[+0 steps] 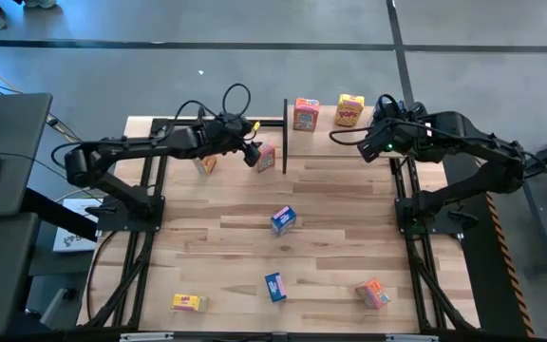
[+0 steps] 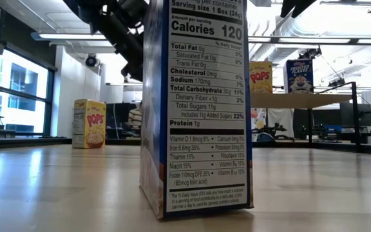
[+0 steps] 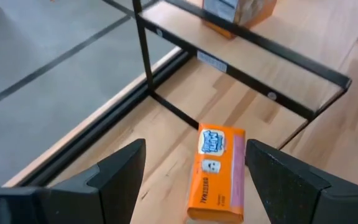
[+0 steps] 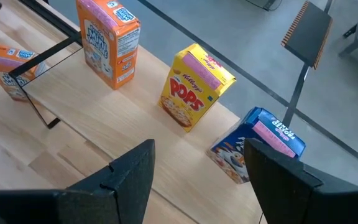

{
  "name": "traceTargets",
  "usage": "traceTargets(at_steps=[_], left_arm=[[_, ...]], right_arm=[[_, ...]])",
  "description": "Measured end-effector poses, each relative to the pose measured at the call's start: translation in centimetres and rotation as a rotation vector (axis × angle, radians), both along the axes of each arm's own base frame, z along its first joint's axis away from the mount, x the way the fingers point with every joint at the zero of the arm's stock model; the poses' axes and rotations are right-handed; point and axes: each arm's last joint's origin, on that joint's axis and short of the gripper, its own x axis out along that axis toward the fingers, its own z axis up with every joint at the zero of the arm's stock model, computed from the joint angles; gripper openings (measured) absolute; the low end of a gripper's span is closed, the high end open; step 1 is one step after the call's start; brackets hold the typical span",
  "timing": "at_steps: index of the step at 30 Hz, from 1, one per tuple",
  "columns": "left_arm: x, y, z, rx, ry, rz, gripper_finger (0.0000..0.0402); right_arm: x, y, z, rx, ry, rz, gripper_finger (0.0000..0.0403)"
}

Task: Stack cereal on shelf
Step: Put the top orange cereal box on the shelf aligned with the other orange cereal box

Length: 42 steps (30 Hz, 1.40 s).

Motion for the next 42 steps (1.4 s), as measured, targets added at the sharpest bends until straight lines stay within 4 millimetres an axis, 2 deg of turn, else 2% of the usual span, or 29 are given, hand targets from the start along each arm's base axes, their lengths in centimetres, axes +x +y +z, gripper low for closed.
traceTargets(at_steps=[10,23,42], left_arm=[[0.9,0.3,-1.9,-0.047,0.047,-0.03,0.0269],[1.2,0.2,-2.2,-0.088,0.027,-0.061,0.0269],[2.0,0.5,-4.5,-0.118,0.094,-0.06,0.0269]], right_arm=[[0.0,0.0,0.0,0.011,-0.001,0.005,0.0239],[0.0,0.1,-0.1,0.038,-0.005,0.017,0.0239],[0.1,0.1,-0.1,0.037,-0.003,0.018,0.0239]])
